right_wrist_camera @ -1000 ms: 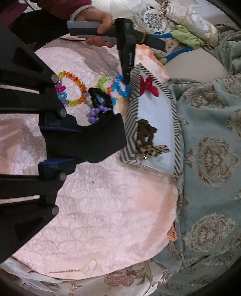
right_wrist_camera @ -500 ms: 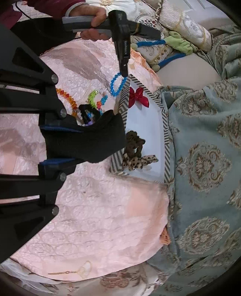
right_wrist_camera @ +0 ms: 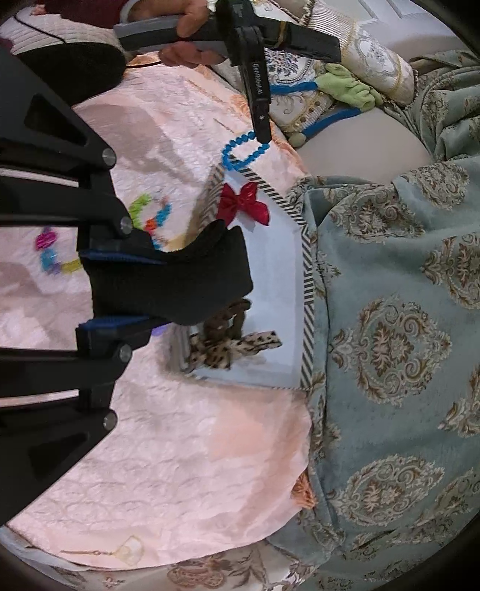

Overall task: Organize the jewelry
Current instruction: 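Lower the clip and blue bracelet into the tray and open both tools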

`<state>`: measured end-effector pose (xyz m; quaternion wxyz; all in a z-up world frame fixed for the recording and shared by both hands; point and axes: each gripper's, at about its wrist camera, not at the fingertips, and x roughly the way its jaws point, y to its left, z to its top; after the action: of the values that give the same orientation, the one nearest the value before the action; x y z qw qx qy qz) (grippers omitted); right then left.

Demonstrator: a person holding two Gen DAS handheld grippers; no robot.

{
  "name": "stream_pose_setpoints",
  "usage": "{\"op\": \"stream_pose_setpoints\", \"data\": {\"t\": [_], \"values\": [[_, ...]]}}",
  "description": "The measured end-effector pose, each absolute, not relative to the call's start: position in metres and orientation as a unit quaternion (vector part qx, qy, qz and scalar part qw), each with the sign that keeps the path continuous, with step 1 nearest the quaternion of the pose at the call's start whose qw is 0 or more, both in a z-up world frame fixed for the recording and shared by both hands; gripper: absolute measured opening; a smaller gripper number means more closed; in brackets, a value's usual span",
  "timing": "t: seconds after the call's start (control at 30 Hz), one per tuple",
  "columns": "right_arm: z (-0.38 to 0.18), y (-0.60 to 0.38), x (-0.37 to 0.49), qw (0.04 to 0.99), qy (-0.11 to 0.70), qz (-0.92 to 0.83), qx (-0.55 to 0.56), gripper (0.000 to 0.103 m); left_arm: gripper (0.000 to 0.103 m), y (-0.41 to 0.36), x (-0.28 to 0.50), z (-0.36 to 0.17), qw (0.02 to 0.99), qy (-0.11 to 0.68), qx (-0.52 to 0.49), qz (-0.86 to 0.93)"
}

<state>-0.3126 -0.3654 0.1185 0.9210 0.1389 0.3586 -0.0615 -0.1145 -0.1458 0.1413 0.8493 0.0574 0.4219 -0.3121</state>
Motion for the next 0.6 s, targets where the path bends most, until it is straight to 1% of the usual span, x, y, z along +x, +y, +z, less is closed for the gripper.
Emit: {"op": "stream_pose_setpoints", "data": {"t": [0.33, 0.6], "values": [[0.126, -0.377, -0.239, 0.92, 0.36, -0.062, 0.143, 0.024, 0.0, -0.197, -0.082, 0.14, 0.85, 0.412, 0.086, -0.316], [0.107, -0.398, -0.177, 0.905, 0.383, -0.071, 0.17, 0.024, 0.0, -0.234, -0.05, 0.116, 0.843, 0.422, 0.094, -0.319]]}}
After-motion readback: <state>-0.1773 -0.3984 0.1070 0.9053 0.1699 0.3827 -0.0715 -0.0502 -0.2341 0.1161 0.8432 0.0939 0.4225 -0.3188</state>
